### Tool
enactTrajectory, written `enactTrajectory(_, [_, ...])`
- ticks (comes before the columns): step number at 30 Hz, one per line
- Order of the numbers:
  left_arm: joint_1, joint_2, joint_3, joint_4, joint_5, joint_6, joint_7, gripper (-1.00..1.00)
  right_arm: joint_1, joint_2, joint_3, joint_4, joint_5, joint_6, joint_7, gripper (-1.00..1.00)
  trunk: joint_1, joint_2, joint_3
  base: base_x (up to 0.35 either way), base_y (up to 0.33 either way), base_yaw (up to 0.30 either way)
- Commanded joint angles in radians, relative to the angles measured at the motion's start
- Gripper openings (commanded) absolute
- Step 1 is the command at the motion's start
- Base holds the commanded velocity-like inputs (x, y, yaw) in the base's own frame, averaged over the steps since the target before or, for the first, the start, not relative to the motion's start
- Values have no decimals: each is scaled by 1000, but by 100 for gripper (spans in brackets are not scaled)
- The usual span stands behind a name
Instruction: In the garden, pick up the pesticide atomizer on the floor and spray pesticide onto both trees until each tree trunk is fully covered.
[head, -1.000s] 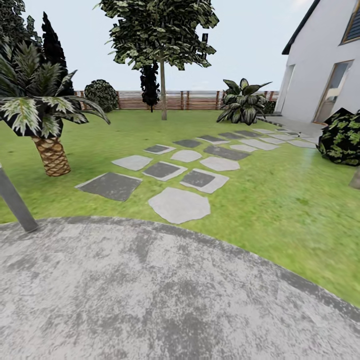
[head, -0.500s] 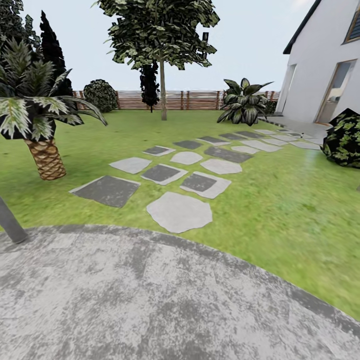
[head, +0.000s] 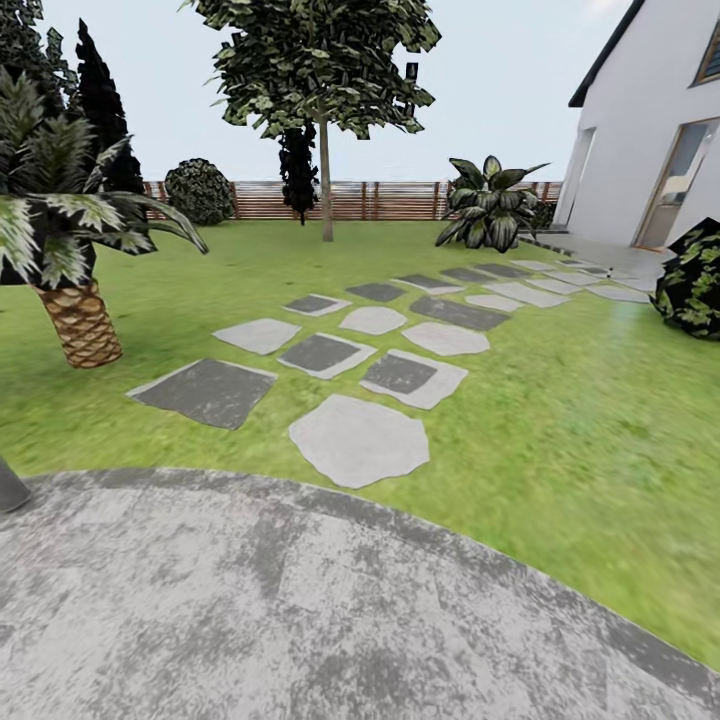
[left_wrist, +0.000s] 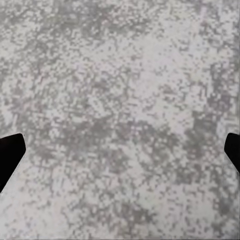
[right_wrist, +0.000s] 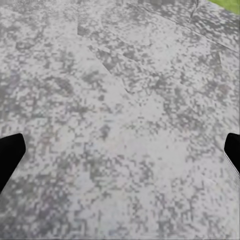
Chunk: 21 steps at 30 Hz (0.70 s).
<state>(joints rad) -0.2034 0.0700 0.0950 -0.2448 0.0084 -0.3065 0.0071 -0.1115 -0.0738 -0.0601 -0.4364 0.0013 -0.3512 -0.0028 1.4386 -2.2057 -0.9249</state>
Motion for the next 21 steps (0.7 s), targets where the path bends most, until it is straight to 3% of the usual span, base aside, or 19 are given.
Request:
enactTrajectory(1, [-1,0,2,1,1,-3,1,100,-1,0,-1,1,0,-3,0,100,0,0,-1,339,0,0])
enactTrajectory(21, [-1,0,2,1,1,-3,1,100,-1,0,-1,1,0,-3,0,100,0,0,-1,339,0,0])
